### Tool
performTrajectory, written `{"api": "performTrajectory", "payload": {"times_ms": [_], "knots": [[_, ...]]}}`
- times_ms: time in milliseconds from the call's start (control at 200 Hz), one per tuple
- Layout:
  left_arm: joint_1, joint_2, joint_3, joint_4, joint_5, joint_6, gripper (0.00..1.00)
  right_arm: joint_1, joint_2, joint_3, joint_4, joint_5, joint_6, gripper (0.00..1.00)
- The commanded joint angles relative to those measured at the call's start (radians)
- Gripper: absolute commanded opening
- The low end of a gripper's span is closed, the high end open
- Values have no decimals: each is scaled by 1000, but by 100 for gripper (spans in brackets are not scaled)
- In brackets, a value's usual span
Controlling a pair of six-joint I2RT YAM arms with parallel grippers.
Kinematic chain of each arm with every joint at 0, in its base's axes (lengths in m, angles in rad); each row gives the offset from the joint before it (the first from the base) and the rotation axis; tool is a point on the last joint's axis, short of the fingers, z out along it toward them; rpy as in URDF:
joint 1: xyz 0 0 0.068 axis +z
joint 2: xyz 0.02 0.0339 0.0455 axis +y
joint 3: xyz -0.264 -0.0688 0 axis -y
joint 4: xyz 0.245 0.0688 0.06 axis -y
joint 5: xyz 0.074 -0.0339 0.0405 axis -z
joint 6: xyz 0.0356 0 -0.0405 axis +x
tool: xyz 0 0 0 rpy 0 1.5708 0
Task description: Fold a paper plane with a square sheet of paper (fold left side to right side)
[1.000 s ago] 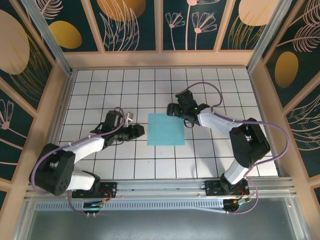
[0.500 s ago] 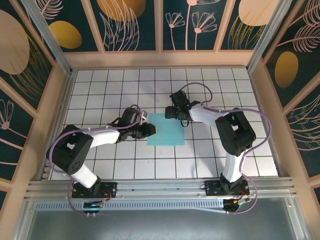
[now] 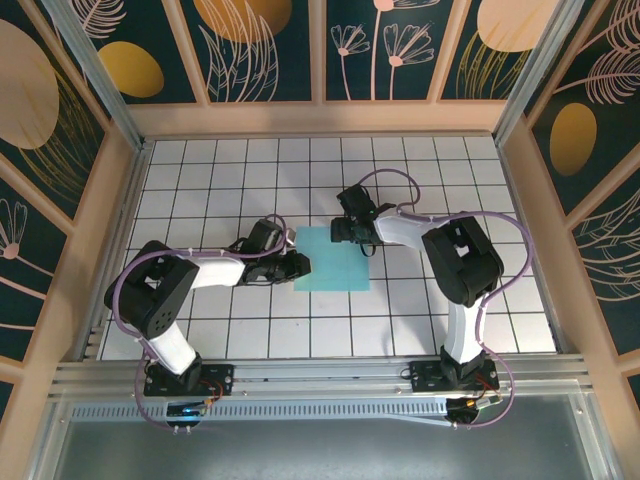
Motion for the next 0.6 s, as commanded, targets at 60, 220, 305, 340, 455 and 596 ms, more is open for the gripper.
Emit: {"api": "performTrajectory", "payload": {"times_ms": [60, 220, 305, 340, 455, 596], "knots": [[-8, 43, 14, -14, -8, -12, 24, 28, 25, 11, -45, -1, -5, 84], [-9, 52, 13, -21, -21, -7, 23, 51, 14, 6, -61, -1, -3, 82], [-10, 57, 14, -22, -24, -6, 23, 68, 6, 4, -70, -4, 3, 81], [-11, 58, 13, -22, -24, -6, 23, 74, 2, 3, -73, -4, 6, 81], [-12, 59, 15, -19, -26, -7, 23, 95, -12, 6, -90, -4, 15, 79], [-13, 53, 17, -14, -26, -10, 23, 118, -26, 8, -119, -15, 23, 71]]}}
